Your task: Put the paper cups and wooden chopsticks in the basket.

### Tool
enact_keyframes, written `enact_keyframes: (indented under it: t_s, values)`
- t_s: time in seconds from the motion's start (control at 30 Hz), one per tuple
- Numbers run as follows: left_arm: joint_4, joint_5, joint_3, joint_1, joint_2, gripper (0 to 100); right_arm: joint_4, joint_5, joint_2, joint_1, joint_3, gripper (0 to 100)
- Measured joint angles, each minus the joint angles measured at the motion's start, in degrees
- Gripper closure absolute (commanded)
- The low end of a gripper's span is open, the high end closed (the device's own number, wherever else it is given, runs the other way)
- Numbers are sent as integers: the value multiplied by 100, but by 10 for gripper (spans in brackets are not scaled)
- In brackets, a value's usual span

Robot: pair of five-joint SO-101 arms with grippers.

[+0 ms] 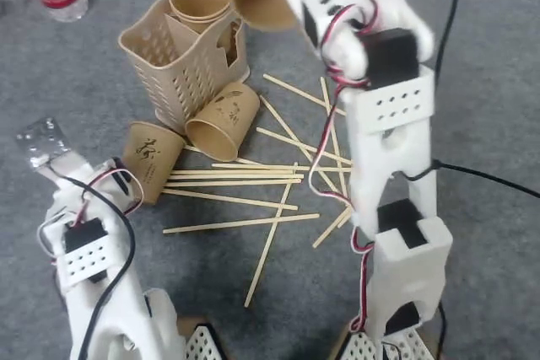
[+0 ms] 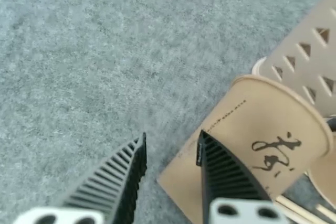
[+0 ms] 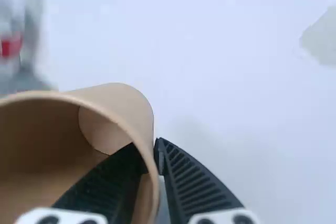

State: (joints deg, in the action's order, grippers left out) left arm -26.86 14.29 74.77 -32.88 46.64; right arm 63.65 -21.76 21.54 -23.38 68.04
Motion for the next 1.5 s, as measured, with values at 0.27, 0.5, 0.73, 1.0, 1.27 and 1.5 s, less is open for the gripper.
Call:
enact_keyframes:
  t_s: [0.27, 0.5, 0.73, 1.0, 1.27, 1.5]
  values:
    - [237, 0, 62, 26, 0, 848, -835, 870, 835, -484, 0, 991]
    - [237, 0, 62, 211, 0, 848, -905, 888, 1451, -712, 0, 991]
    - [237, 0, 62, 211, 0, 848, -1011, 888, 2004, -721, -9, 977]
    - [237, 0, 62, 211, 0, 848, -1116, 888, 2084, -668, -9, 769]
    - [237, 0, 62, 211, 0, 848, -1996, 888, 2119, -668, -9, 775]
    - [237, 0, 62, 211, 0, 848, -1064, 888, 2119, -589, 149, 808]
